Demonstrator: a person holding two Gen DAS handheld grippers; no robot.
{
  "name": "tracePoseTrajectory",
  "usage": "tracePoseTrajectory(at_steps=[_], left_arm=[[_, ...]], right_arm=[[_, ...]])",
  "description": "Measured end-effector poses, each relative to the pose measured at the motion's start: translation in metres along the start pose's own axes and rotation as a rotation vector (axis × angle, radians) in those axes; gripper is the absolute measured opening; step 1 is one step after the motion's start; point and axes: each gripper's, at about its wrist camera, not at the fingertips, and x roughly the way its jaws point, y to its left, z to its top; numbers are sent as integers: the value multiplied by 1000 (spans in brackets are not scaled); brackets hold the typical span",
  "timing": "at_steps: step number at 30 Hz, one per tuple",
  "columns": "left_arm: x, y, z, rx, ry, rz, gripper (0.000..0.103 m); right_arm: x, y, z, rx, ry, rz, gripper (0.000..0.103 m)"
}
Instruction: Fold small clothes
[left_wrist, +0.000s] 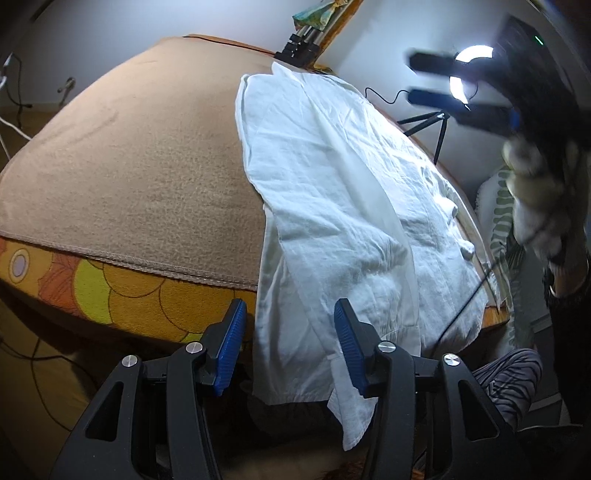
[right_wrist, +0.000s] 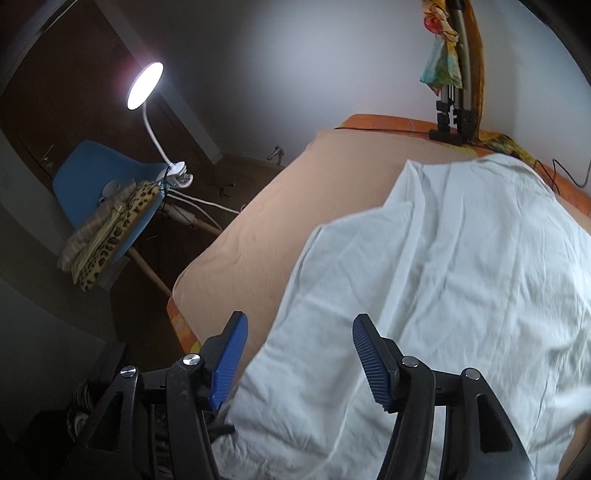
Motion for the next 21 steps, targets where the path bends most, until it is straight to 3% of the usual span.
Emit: tracePoseTrajectory(at_steps=[3, 9, 17, 21], left_arm=[[1, -1, 1, -4, 1, -7, 43], [3, -4, 3, 14, 7, -24, 28], [6, -5, 3, 20, 20, -48, 11], [7, -6, 4, 22, 17, -53, 6]], right_arm=[[21, 0, 23, 34, 27, 15, 63], [84, 3, 53, 60, 101, -57, 63], [142, 6, 65, 46, 147, -162, 63], [161, 12, 69, 24, 159, -220, 63]])
